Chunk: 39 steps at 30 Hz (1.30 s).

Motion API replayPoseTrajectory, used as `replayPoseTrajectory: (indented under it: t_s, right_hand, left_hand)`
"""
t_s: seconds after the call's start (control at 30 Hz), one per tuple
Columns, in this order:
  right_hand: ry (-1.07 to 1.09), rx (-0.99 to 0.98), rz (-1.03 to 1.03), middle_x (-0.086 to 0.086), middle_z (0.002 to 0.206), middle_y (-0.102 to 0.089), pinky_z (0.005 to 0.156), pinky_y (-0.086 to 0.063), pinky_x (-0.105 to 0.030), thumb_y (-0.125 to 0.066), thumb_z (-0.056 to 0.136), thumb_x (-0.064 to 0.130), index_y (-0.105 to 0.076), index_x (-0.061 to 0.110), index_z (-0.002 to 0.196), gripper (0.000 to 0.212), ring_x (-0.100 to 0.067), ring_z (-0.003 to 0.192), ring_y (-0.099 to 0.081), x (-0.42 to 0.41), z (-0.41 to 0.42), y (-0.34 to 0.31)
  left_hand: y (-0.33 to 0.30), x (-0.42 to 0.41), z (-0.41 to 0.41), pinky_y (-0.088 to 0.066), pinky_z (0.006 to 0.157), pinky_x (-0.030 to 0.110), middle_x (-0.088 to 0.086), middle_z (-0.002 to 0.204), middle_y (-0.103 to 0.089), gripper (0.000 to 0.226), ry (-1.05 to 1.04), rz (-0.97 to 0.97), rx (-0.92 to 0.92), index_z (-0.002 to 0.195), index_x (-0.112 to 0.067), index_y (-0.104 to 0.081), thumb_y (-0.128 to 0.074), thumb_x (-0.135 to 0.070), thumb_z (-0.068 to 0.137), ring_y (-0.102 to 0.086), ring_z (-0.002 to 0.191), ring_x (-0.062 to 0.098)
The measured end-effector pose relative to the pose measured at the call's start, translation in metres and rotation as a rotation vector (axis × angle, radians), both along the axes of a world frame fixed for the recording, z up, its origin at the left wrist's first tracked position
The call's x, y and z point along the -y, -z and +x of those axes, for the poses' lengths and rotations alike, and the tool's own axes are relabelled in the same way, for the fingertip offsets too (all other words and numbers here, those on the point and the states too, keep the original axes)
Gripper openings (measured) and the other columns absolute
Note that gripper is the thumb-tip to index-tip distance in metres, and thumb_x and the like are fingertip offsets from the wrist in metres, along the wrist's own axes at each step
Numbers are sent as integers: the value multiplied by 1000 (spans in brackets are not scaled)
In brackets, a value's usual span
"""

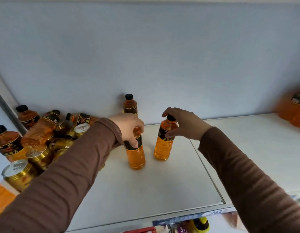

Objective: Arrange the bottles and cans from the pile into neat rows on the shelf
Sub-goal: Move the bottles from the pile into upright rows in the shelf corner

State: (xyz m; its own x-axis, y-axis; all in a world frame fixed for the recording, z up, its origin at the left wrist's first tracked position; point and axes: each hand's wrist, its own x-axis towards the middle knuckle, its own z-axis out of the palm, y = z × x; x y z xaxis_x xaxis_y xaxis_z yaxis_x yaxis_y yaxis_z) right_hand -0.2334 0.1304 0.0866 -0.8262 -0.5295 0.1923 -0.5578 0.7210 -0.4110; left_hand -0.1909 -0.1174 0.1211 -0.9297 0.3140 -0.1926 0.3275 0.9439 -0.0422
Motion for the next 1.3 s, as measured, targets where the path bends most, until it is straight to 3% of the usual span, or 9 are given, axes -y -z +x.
replayPoseTrajectory:
  t_s: [0.2, 0.33, 0.43, 0.53, 0.6, 0.73, 0.97, 1.13, 1.3]
  right_hand:
    - [45, -70, -101, 11, 116, -59, 70, -41, -18, -84, 69, 42, -46, 35, 128, 71, -10, 98, -54, 9, 7, 14]
    - [53, -46, -213, 10, 121, -57, 80, -53, -29, -81, 73, 44, -44, 37, 131, 69, -11, 104, -53, 15, 14, 29]
    - [59, -8, -269, 9, 128, -54, 82, -55, -31, -75, 79, 48, -35, 46, 138, 71, -13, 109, -54, 18, 18, 38]
    - [57, 19, -300, 7, 141, -50, 88, -48, -28, -64, 85, 55, -26, 52, 144, 70, -15, 118, -52, 19, 20, 41]
    - [63, 34, -329, 8, 145, -49, 92, -45, -29, -55, 89, 60, -24, 52, 145, 64, -16, 124, -52, 20, 21, 41]
    - [145, 69, -374, 8, 138, -56, 89, -48, -31, -55, 90, 58, -31, 47, 145, 61, -16, 116, -57, 23, 22, 41]
    - [216, 223, -545, 9, 111, -67, 86, -56, -45, -66, 89, 43, -62, 29, 117, 32, -19, 99, -64, 27, 26, 35]
    - [276, 197, -598, 7, 106, -69, 86, -55, -50, -71, 87, 39, -66, 28, 109, 25, -21, 96, -66, 23, 37, 32]
    - [353, 144, -587, 9, 99, -70, 84, -55, -50, -72, 85, 39, -67, 30, 104, 21, -19, 94, -66, 1, 56, 26]
  left_hand:
    - [19, -2, 3, -55, 84, 39, -3, 126, -60, 97, 8, 217, -117, 137, -48, -21, -87, -47, 65, -62, 106, 24]
    - [48, 8, 18, -49, 85, 33, 3, 144, -53, 112, -101, 550, -267, 141, -57, -9, -87, -56, 61, -61, 115, 27]
    - [83, 9, 31, -43, 100, 35, -8, 150, -42, 109, -170, 941, -288, 140, -62, -13, -88, -50, 62, -47, 131, 18]
    - [113, 7, 37, -43, 102, 34, -23, 141, -39, 103, -237, 1157, -263, 140, -61, -20, -88, -45, 64, -43, 130, 9]
    - [129, 7, 39, -43, 107, 34, -20, 144, -43, 103, -268, 1260, -177, 144, -52, -23, -88, -42, 65, -45, 132, 10]
    - [150, 7, 42, -39, 111, 40, -28, 137, -47, 94, -287, 1262, -39, 145, -42, -29, -82, -51, 68, -45, 134, 12]
    - [161, 18, 45, -47, 106, 39, -12, 145, -49, 89, -251, 1209, 69, 149, -34, -34, -76, -52, 73, -44, 136, 13]
    - [160, 12, 43, -53, 88, 31, -13, 128, -58, 74, -211, 1167, 101, 130, -49, -41, -79, -57, 66, -56, 115, 12]
    - [162, -5, 38, -44, 106, 44, -8, 137, -57, 81, -234, 1225, 107, 131, -38, -50, -84, -54, 59, -52, 126, 18]
